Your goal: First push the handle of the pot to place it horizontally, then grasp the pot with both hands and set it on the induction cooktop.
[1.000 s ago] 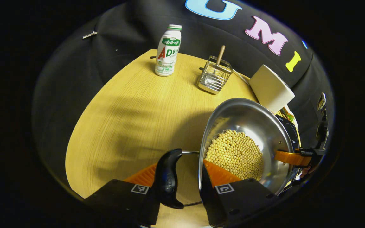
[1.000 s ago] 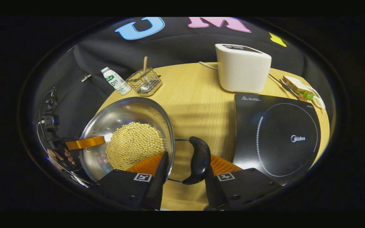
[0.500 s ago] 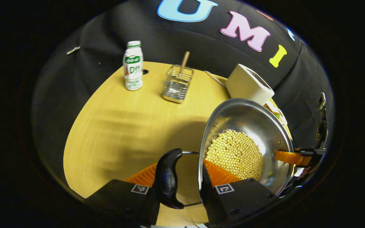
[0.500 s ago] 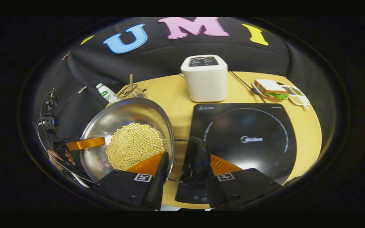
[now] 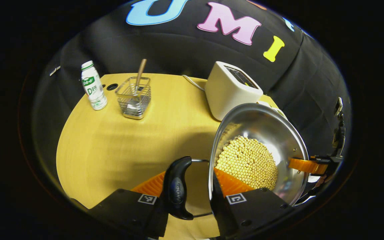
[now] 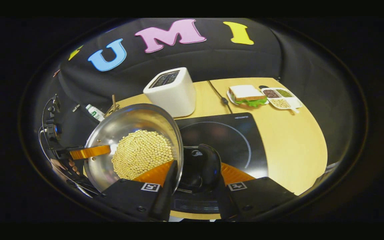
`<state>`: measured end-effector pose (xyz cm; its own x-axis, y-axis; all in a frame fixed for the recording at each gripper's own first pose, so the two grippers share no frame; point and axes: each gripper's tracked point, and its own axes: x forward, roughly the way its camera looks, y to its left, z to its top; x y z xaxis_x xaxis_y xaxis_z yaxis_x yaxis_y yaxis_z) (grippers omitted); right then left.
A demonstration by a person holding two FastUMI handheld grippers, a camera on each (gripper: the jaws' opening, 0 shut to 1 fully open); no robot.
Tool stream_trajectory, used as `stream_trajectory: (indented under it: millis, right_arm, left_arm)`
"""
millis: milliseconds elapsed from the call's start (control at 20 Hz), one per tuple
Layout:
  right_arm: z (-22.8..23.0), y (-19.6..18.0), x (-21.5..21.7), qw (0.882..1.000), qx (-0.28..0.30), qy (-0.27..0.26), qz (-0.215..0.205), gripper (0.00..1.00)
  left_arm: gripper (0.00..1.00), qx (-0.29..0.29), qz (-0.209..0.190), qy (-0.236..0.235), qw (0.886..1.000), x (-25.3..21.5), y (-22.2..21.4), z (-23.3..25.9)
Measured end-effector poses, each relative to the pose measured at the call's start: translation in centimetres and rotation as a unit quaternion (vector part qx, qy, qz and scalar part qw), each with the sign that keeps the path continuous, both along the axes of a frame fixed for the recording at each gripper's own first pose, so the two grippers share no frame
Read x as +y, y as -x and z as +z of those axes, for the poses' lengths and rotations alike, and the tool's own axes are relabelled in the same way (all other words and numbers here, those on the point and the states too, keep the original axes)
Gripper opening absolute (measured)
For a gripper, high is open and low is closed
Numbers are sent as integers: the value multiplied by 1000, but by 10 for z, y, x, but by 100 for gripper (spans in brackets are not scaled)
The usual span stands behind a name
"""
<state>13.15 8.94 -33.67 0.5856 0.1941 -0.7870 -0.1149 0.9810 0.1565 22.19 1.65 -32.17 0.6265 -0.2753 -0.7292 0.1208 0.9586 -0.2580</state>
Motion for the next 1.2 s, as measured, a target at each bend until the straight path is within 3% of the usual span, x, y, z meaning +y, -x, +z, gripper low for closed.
stream_trajectory:
  millis: [550, 1200]
  right_arm:
    - [-12, -38, -83, 1000, -10, 4, -24, 58]
    - [-30, -55, -107, 1000, 2, -5, -22, 58]
  left_arm:
    - [61, 2, -7, 11, 1000, -91, -27, -14]
    - [61, 9, 5, -1, 1000, -114, -35, -27]
